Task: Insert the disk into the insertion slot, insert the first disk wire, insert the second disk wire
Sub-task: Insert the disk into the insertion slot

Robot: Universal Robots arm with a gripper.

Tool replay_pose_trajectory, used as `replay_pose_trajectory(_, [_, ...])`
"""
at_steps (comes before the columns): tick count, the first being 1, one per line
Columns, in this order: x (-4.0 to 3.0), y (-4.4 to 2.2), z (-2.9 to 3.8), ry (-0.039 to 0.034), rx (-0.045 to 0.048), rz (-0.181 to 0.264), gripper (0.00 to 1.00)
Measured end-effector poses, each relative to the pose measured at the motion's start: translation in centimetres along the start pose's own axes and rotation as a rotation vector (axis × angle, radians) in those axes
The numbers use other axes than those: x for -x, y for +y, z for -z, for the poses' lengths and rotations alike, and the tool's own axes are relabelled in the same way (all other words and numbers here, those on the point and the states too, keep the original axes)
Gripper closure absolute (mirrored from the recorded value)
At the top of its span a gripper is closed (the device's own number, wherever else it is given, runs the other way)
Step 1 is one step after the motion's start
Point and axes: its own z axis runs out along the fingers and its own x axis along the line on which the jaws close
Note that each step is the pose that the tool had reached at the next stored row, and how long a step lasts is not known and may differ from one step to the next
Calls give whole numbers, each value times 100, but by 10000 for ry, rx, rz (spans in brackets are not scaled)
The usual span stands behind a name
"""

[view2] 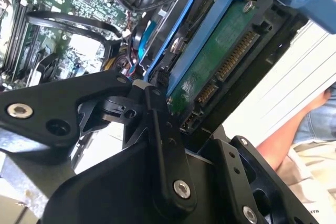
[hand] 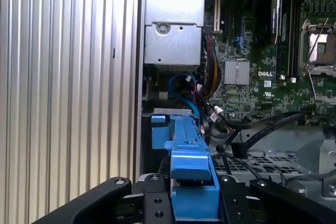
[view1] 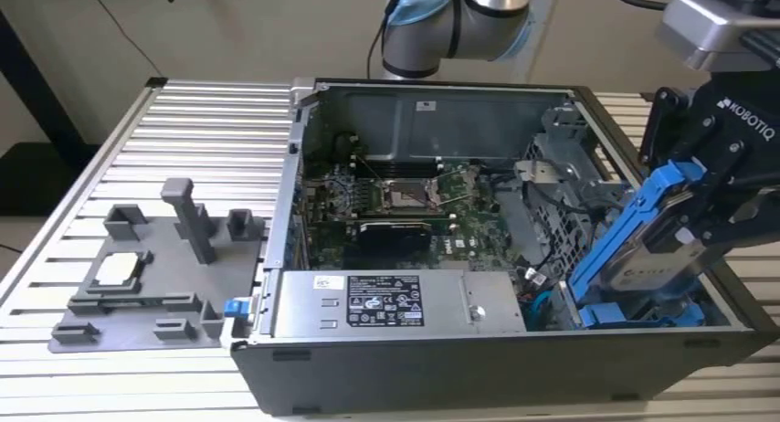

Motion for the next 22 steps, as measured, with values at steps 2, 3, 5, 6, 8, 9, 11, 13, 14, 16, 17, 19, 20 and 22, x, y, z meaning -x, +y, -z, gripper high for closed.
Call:
replay_pose_trajectory(2, [-1,-4,-24,0,0,-2,67])
replay_pose_trajectory(3, [-1,-5,-42,-3,0,-3,67])
replay_pose_trajectory(5, [0,-8,-73,4,-2,-1,67])
replay_pose_trajectory(6, [-1,-10,-98,-14,-2,0,67])
replay_pose_trajectory(8, [-1,-11,-132,-12,0,0,67])
replay_pose_trajectory(9, [-1,-12,-150,-11,0,-1,67])
replay_pose_trajectory(11, [-2,-13,-186,-9,0,-1,67])
replay_pose_trajectory(13, [-2,-14,-223,-13,-1,-1,67])
replay_pose_trajectory(14, [-2,-15,-241,-12,0,-1,67])
replay_pose_trajectory(16, [-3,-16,-277,-11,0,-1,67])
replay_pose_trajectory(17, [-3,-17,-296,-11,0,-2,67])
replay_pose_trajectory(19, [-3,-19,-331,-11,0,-2,67])
replay_pose_trajectory(20, [-4,-19,-350,-13,0,-2,67])
replay_pose_trajectory(22, [-4,-21,-387,-12,0,-1,67])
